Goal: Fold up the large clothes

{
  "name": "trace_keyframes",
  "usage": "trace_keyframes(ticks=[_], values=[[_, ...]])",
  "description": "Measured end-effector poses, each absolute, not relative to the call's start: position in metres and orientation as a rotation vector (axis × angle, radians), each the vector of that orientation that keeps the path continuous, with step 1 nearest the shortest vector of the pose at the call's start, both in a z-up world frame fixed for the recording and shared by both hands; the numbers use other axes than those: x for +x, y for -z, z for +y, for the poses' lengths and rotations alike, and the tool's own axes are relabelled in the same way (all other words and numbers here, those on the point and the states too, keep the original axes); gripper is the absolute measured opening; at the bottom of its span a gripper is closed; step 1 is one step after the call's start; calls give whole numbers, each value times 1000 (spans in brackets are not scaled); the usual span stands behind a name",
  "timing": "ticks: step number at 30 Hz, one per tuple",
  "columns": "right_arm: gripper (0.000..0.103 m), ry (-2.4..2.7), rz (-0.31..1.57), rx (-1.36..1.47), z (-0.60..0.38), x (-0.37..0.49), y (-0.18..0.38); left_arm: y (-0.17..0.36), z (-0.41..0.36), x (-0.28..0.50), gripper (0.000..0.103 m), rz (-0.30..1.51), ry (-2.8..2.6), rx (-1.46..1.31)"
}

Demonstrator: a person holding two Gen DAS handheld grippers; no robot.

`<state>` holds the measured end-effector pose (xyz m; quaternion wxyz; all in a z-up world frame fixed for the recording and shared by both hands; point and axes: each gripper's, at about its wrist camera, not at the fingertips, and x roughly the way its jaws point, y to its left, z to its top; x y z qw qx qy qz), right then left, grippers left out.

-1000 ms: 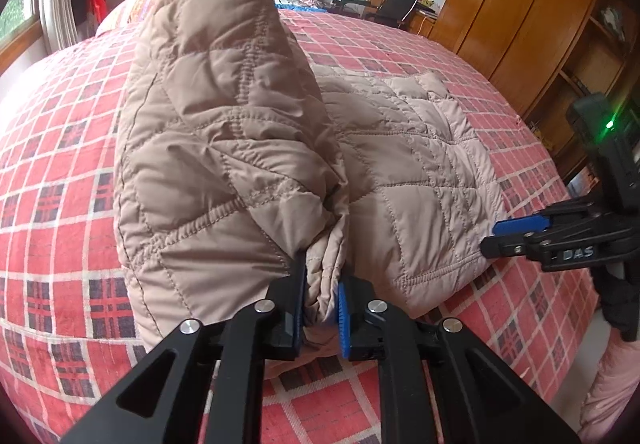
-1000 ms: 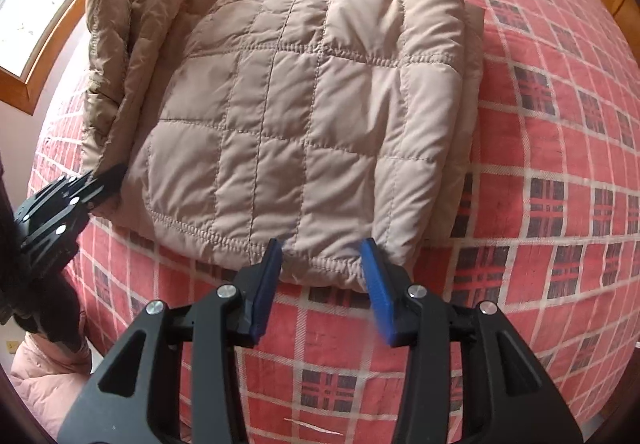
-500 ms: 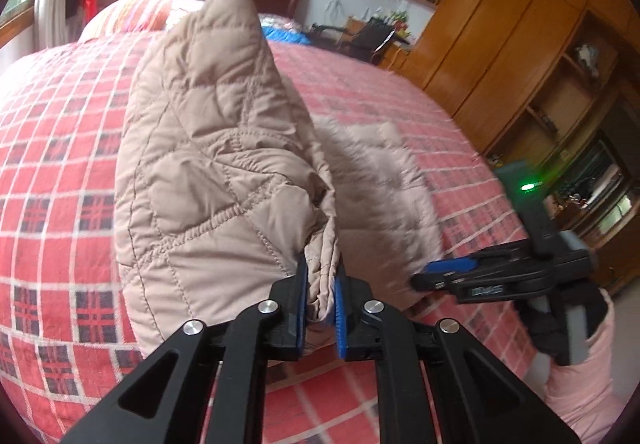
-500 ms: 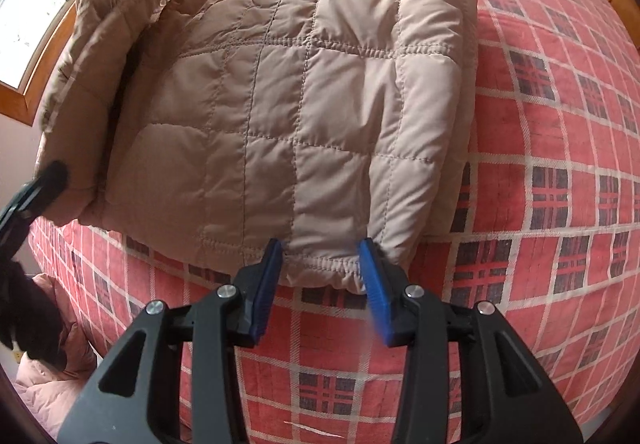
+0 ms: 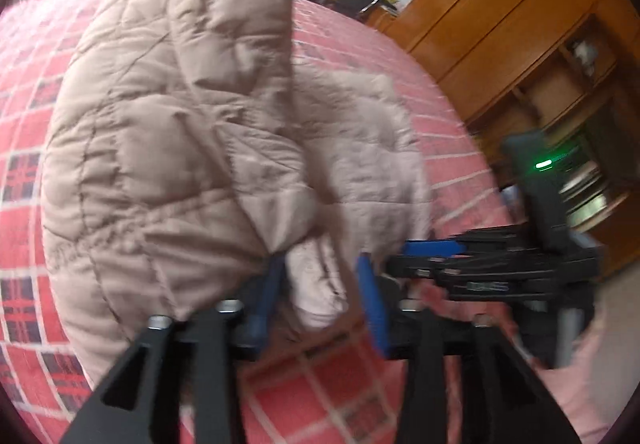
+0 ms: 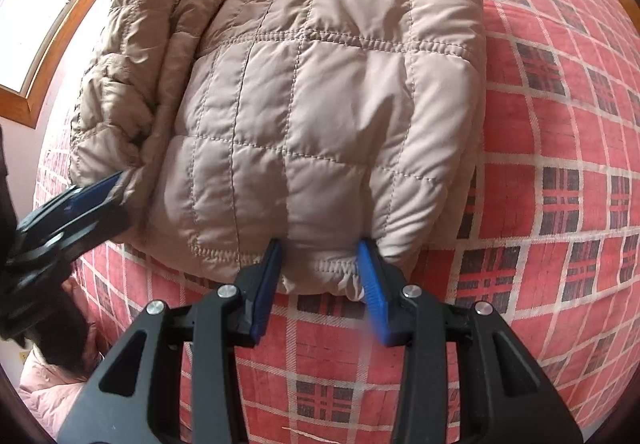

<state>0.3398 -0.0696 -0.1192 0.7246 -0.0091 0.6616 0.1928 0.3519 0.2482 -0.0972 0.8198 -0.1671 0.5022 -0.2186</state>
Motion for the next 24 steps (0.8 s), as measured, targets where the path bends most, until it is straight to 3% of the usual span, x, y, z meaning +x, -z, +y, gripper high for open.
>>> trace_keyframes(ticks=[4,7,10,20,22,24], values=[[39,-433,1458,-17,-68,345,121,59,260,324,57,1012,492,-371],[40,-431,1457,-18,-70,341,119,28,281,306,67,930,480,-376],[40,-425,1446,-28,-68,337,112,18,316,305,67,876,346,-366],[43,-490,1385,-3,-32,347,59,82,394,348,67,1036,74,-406],[47,-522,1368,13,-18,354,45,83,391,349,67,1037,91,-408],[57,-553,1352,22,-3,363,34,83,387,351,67,1038,100,-397]])
